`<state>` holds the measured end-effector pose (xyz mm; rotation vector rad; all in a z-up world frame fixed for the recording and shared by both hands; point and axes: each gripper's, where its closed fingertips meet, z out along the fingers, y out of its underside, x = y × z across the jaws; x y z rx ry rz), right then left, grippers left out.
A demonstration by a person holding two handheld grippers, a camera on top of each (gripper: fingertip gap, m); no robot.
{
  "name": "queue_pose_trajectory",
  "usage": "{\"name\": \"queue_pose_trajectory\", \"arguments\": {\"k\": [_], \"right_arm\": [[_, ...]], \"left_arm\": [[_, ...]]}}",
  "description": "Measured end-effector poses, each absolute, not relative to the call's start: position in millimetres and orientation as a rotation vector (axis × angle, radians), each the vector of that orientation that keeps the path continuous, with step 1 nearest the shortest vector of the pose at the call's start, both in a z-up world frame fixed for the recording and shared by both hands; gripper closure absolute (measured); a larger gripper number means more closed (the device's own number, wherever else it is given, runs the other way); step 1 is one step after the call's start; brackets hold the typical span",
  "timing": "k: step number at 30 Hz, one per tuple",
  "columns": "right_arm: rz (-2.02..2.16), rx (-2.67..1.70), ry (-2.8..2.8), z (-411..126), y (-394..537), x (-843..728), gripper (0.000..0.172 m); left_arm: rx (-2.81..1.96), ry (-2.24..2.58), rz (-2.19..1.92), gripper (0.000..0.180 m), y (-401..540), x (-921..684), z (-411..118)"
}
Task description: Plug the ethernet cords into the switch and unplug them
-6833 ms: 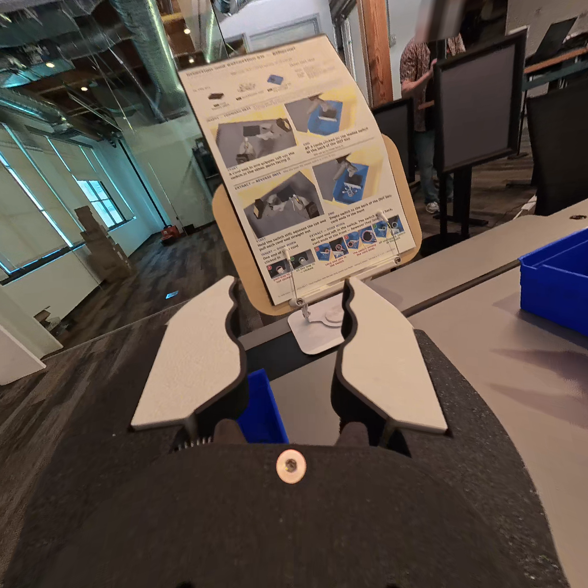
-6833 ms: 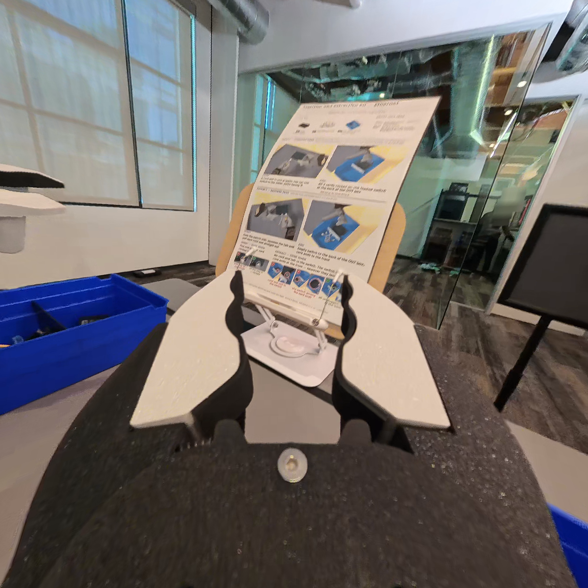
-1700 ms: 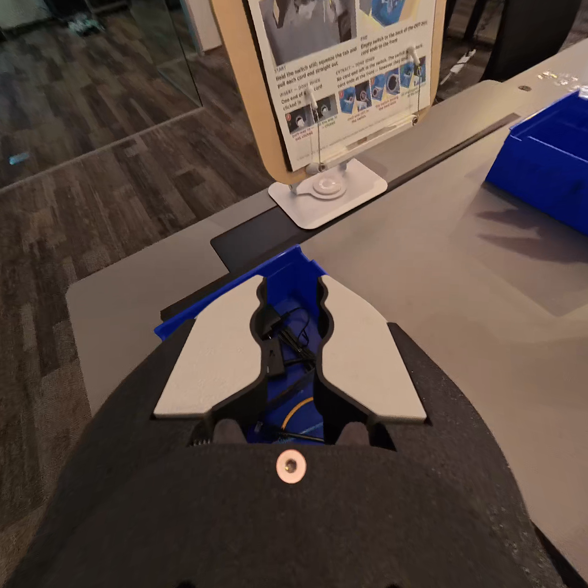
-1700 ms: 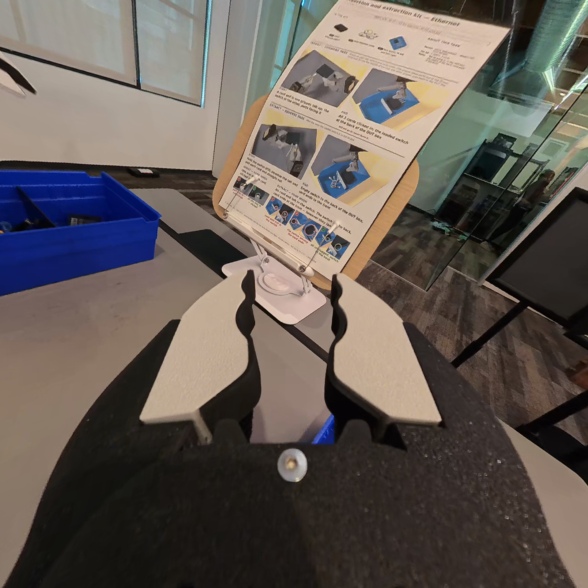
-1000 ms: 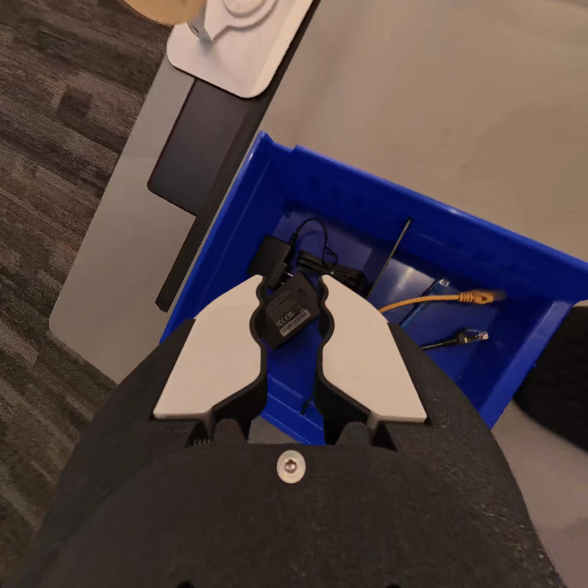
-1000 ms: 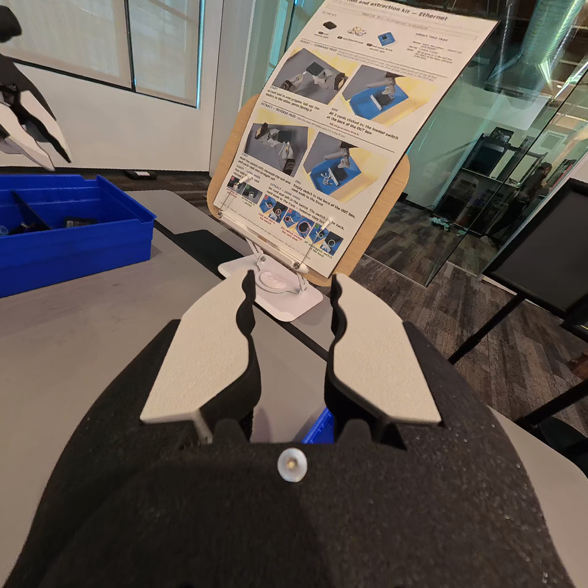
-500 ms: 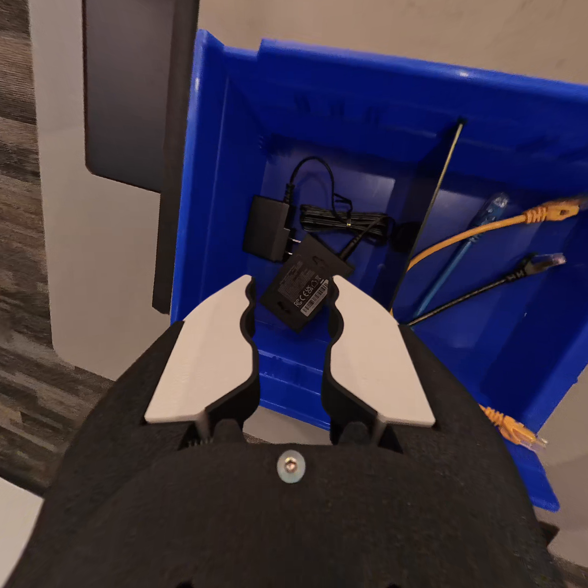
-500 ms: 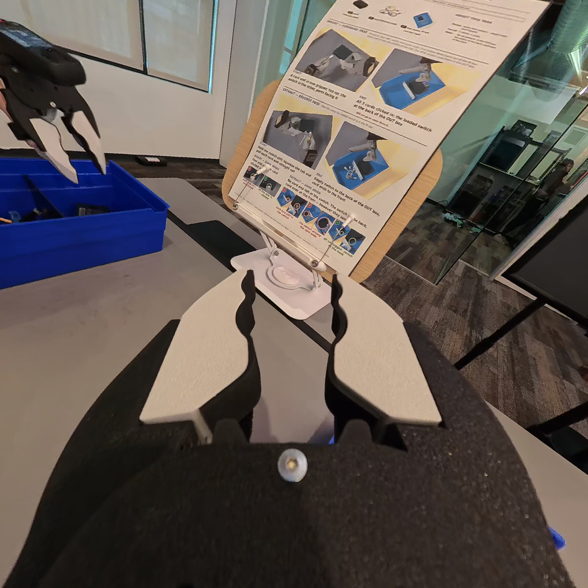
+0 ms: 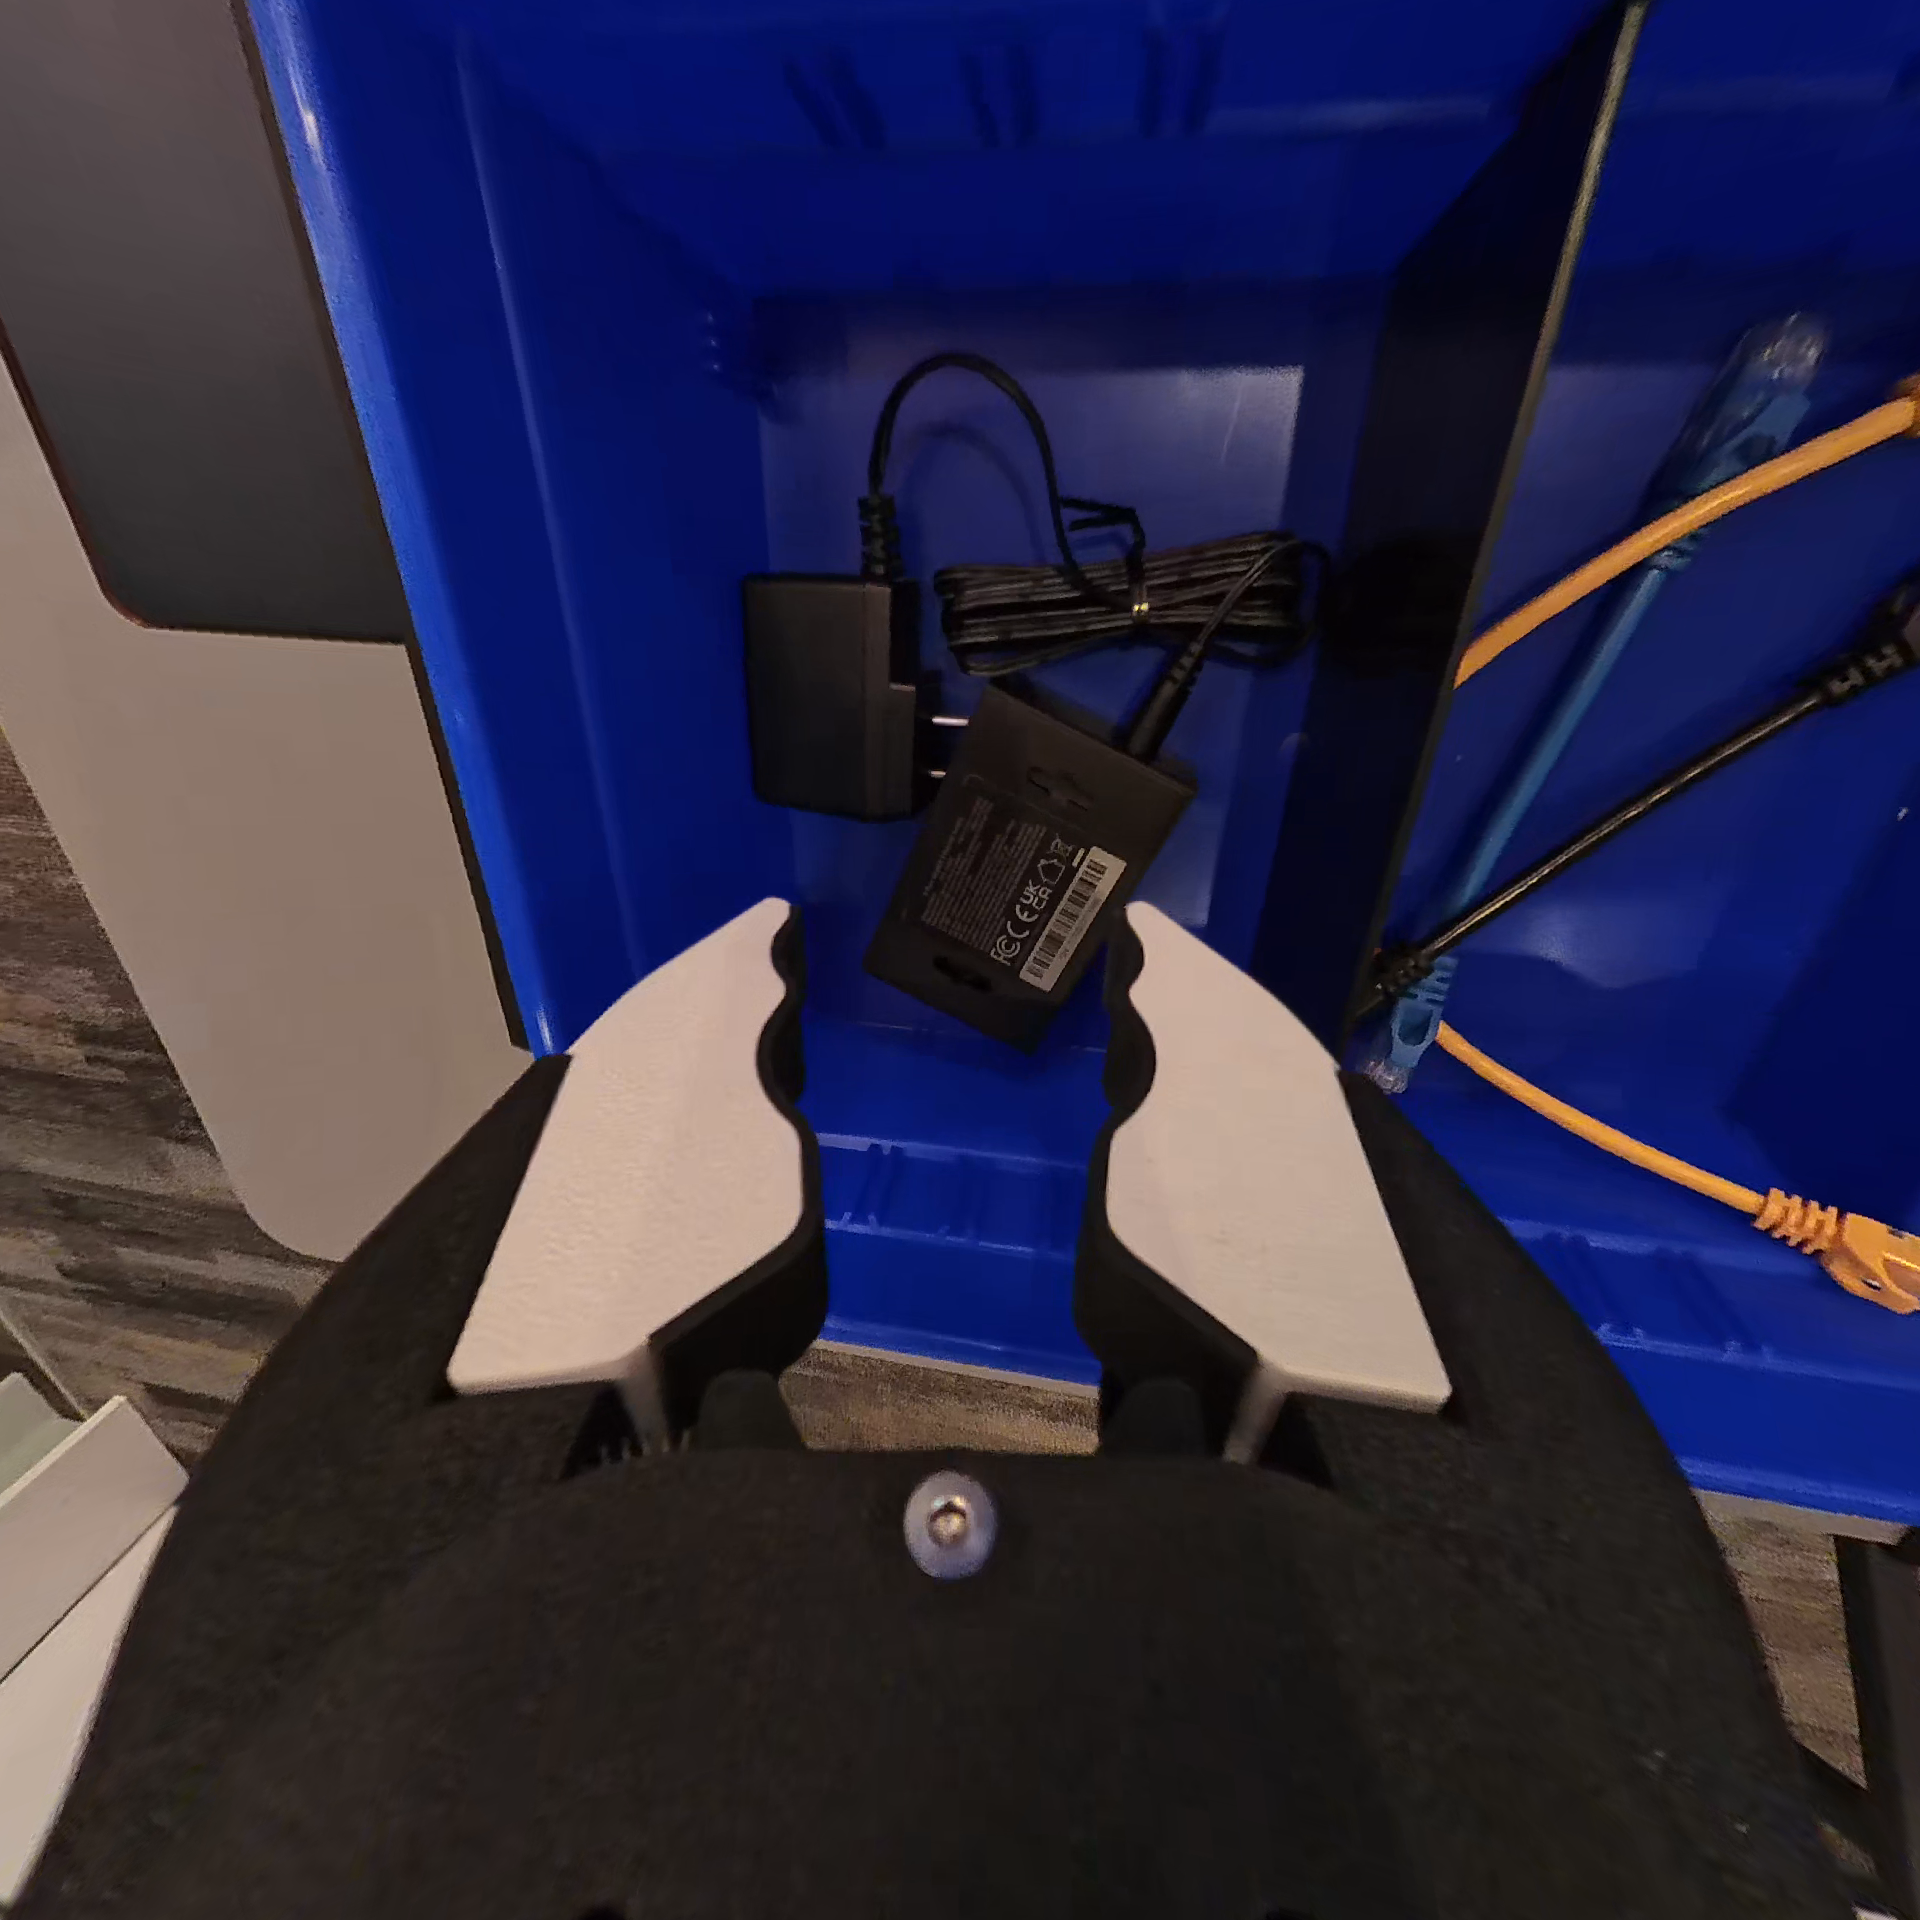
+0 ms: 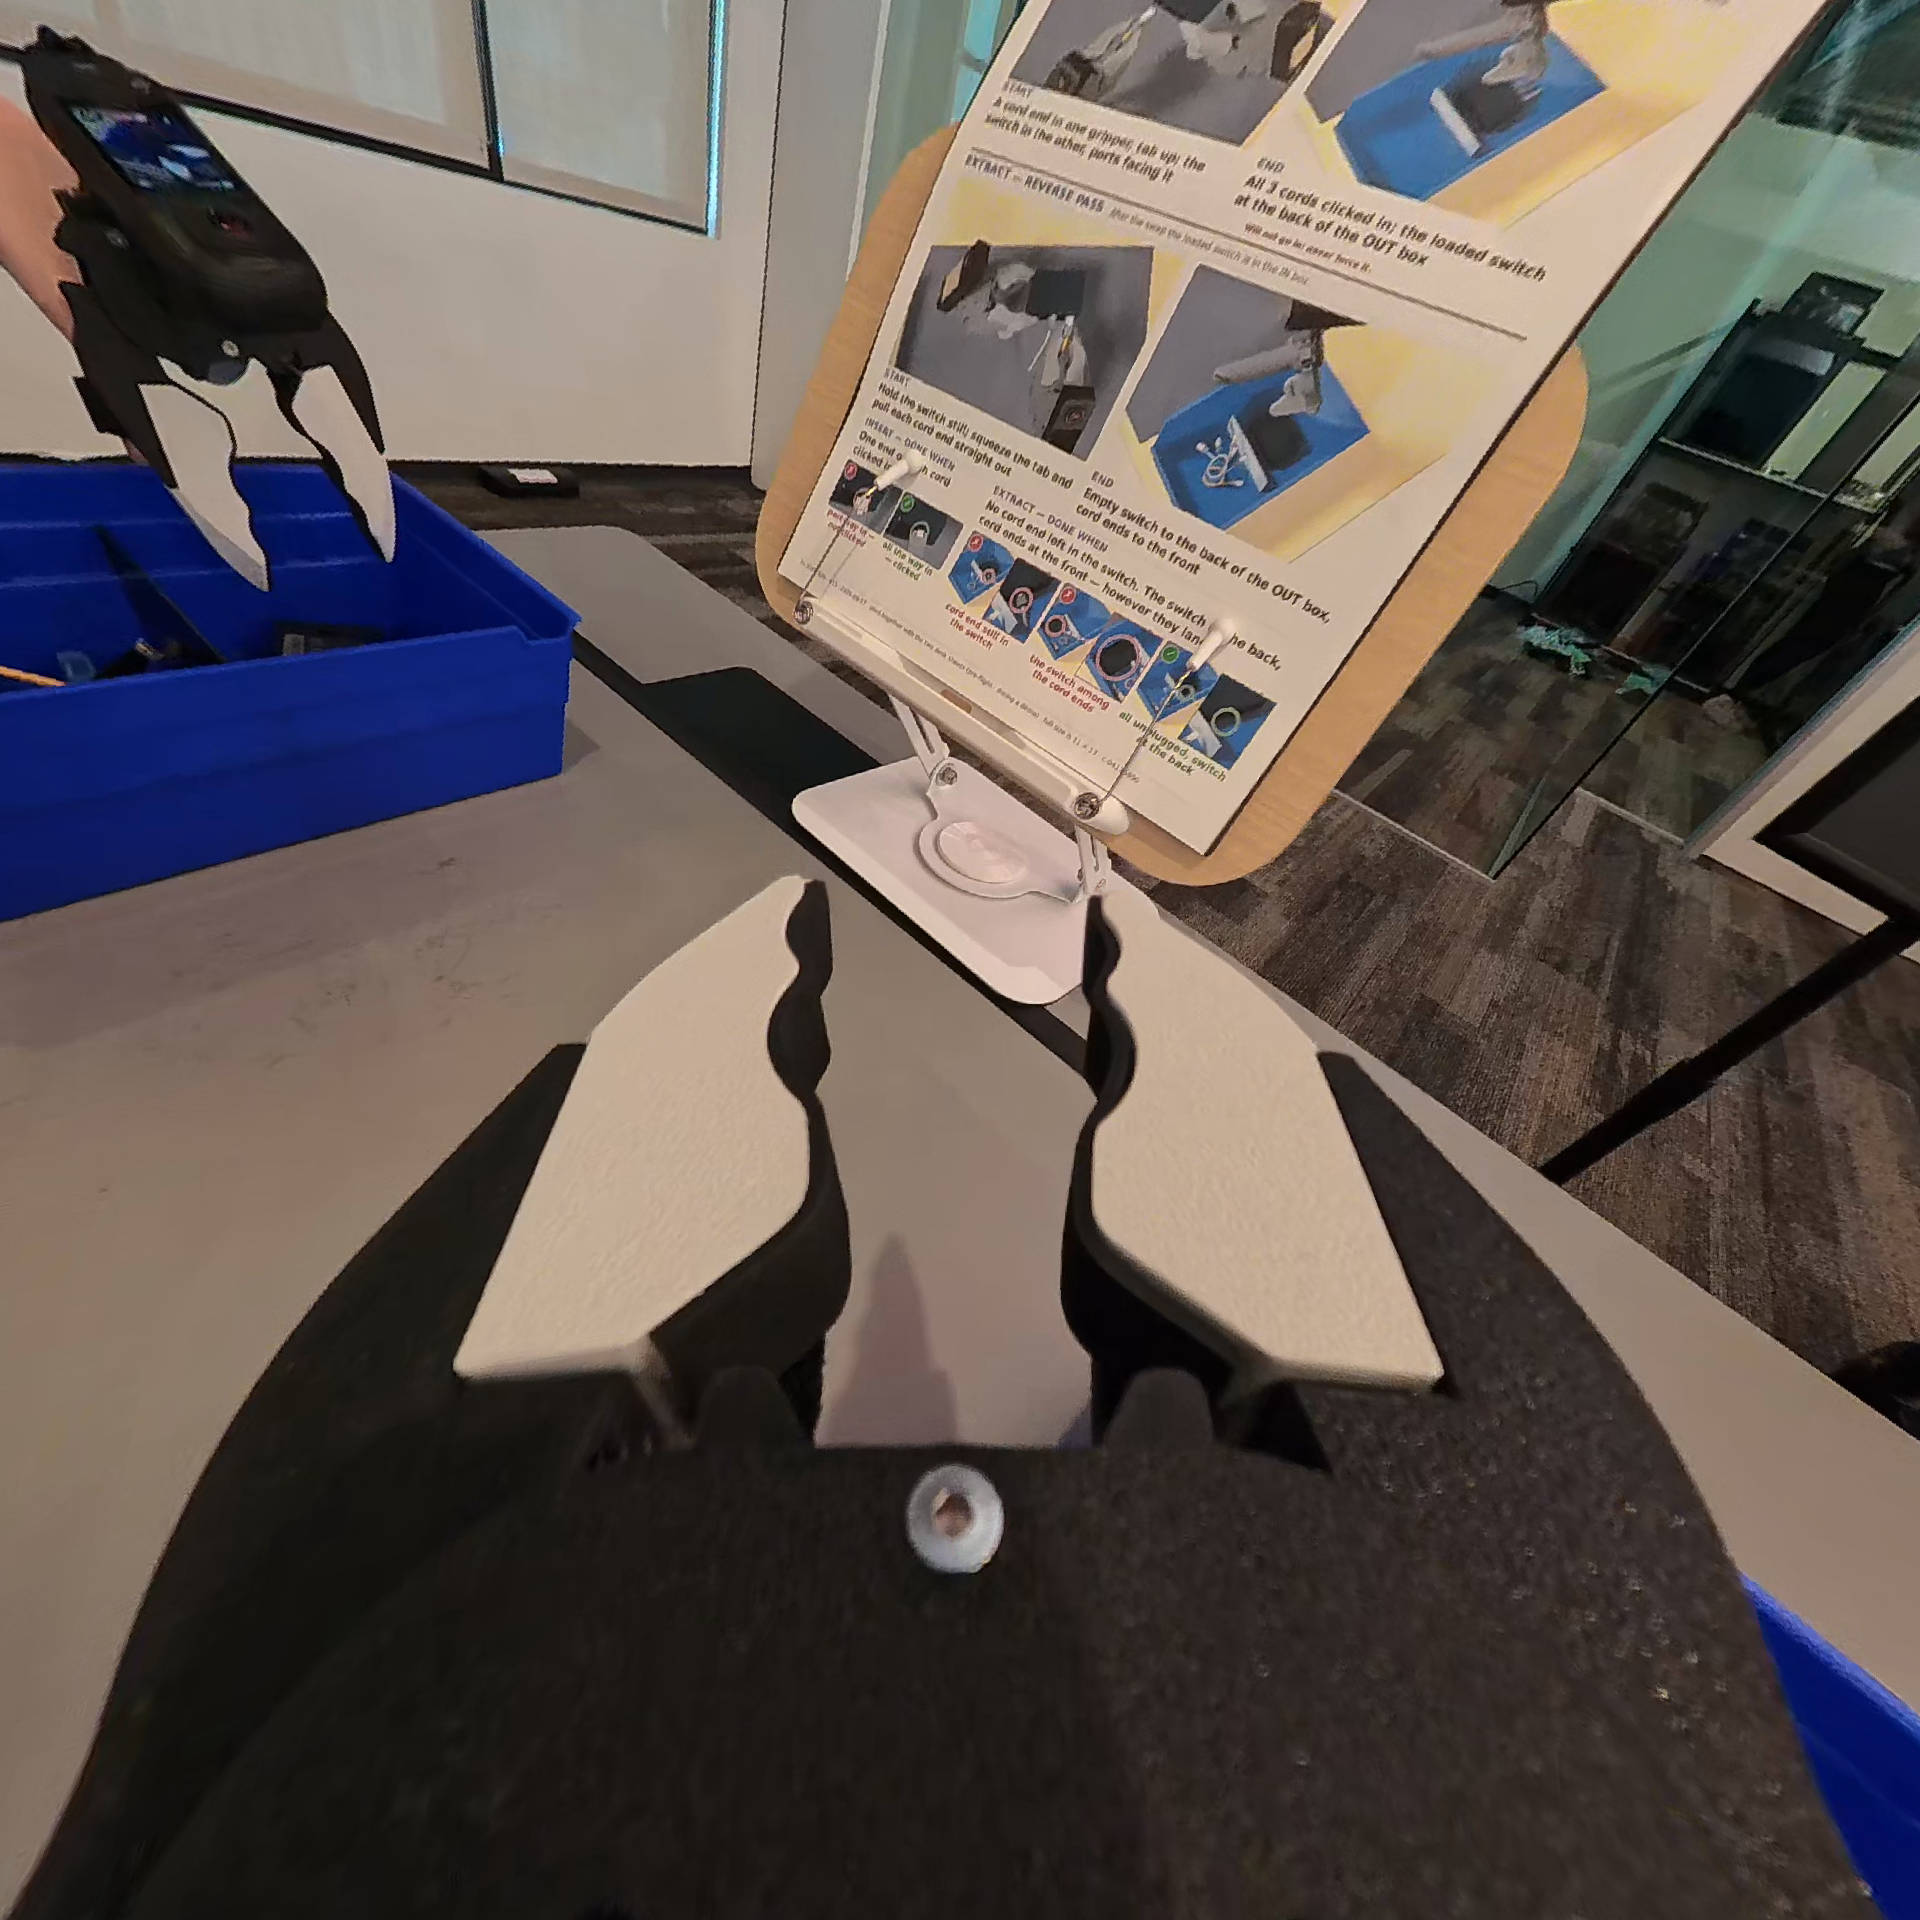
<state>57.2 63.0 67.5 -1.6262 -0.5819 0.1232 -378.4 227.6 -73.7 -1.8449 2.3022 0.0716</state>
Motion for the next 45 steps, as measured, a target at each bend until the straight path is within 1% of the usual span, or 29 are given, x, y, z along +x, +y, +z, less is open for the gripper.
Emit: {"name": "queue_pose_trajectory", "arguments": {"k": [9,17,24,27,30,31,34,35,40,45], "right_arm": [[0.153,-1.639,-0.594,60,67,52,0.125],[0.154,-1.651,-0.591,55,70,54,0.125],[0.143,-1.667,-0.607,48,73,51,0.125],[0.142,-1.67,-0.613,47,73,49,0.125],[0.142,-1.674,-0.615,45,74,49,0.125],[0.142,-1.676,-0.615,44,75,48,0.125],[0.142,-1.677,-0.619,43,75,48,0.125],[0.144,-1.676,-0.617,43,75,48,0.125],[0.142,-1.689,-0.62,39,77,49,0.125],[0.144,-1.693,-0.621,37,78,49,0.125]], "left_arm": [[-1.796,2.397,0.126,0.126,221,-380,-83],[-1.718,2.546,0.266,0.118,220,-394,-102],[-1.72,2.632,0.323,0.119,222,-405,-126],[-1.725,2.616,0.306,0.127,227,-405,-129],[-1.763,2.599,0.262,0.128,228,-404,-128],[-1.768,2.579,0.268,0.12,230,-403,-127],[-1.781,2.546,0.258,0.114,234,-401,-126],[-1.798,2.549,0.265,0.109,235,-404,-128],[-1.84,2.602,0.314,0.107,235,-414,-145],[-1.924,2.619,0.343,0.111,236,-418,-150]]}}
